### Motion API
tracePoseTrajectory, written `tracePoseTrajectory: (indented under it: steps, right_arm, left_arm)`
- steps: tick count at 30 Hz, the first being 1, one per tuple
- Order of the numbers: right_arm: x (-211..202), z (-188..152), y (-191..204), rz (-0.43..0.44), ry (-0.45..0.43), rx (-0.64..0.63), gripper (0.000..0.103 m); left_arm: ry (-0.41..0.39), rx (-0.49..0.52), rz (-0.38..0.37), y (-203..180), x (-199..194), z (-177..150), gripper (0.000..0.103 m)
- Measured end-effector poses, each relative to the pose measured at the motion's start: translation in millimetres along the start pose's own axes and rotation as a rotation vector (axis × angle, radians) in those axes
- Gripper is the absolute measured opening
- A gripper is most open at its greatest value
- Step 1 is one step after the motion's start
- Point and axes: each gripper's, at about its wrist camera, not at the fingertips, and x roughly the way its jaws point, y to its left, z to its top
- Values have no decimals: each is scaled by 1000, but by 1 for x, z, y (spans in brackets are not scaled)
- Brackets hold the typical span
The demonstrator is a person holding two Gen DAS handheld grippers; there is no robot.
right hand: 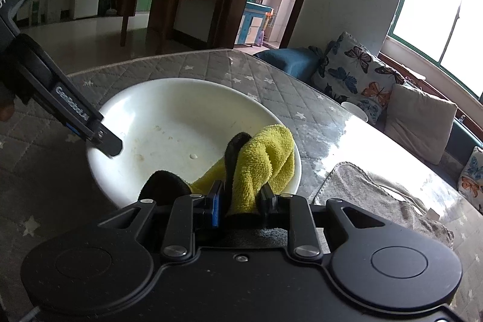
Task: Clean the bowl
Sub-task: 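Tilt the bowl with the left tool while the right tool scrubs its inner wall, then slide the sponge in the right tool across the bowl's inside toward the far rim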
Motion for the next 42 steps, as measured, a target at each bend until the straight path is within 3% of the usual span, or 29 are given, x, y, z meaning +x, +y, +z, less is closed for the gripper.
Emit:
tracePoseTrajectory:
  steps: [9,26,42]
  right_arm:
    - [10,-2,-2,-26,7,-9,26]
    - [42,1,-17,-98,-6,-43,26]
    - [16,-2,-4,-23,17,-40,26]
  left_arm:
    - [-2,99,1,1,-2,1,30]
    - [-12,186,15,-3,3,7,31]
    - [20,324,24,13,-3,12,31]
